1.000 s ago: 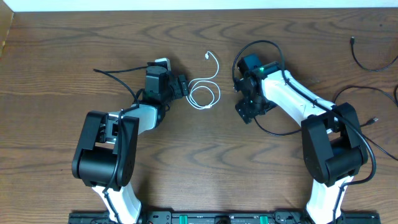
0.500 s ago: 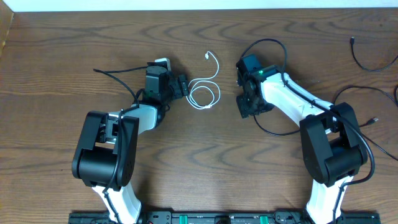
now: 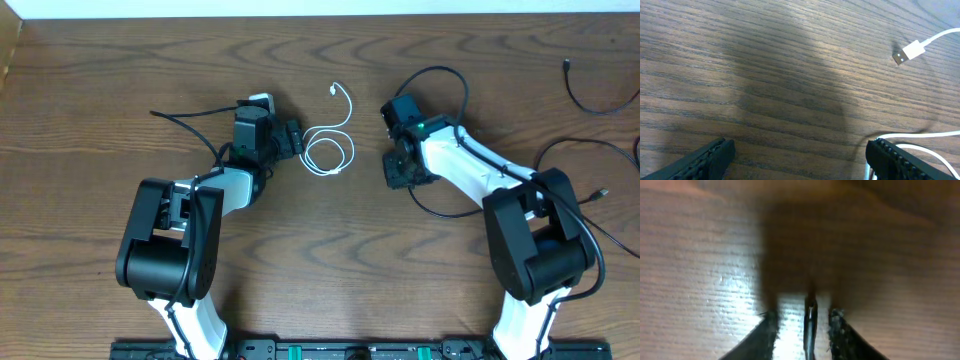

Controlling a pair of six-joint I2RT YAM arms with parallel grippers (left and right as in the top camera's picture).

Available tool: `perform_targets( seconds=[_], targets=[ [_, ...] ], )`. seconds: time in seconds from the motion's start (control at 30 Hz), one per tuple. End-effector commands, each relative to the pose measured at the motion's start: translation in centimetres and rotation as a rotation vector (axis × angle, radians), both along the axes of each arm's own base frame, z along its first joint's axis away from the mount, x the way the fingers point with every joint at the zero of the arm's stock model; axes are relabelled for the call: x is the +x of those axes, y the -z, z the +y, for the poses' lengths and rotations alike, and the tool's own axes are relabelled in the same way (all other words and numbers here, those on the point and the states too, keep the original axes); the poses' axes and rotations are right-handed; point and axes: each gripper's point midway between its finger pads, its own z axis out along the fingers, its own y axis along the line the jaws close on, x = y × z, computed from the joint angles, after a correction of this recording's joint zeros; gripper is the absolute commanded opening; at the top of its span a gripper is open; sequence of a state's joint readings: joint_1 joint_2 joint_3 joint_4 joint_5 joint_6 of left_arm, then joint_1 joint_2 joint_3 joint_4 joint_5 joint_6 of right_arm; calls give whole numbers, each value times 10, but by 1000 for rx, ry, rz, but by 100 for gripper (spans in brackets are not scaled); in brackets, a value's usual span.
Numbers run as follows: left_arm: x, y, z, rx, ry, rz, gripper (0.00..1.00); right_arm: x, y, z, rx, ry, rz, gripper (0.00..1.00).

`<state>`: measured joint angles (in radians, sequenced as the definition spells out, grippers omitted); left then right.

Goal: Untangle cables

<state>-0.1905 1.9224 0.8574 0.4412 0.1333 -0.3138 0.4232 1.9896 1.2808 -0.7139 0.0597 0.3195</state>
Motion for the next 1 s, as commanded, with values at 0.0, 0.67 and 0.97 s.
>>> perform_targets(
  seconds=[0.0,0.67,0.97],
  targets=[
    [-4,6,0,-5,10,26,90,-14,22,-12,-50,51,33,18],
    [-4,6,0,-5,10,26,90,11,-21,-73,-99,178,-8,1],
    [-4,6,0,-5,10,26,90,32,-135,-215,-295,438,-262,1]
  ],
)
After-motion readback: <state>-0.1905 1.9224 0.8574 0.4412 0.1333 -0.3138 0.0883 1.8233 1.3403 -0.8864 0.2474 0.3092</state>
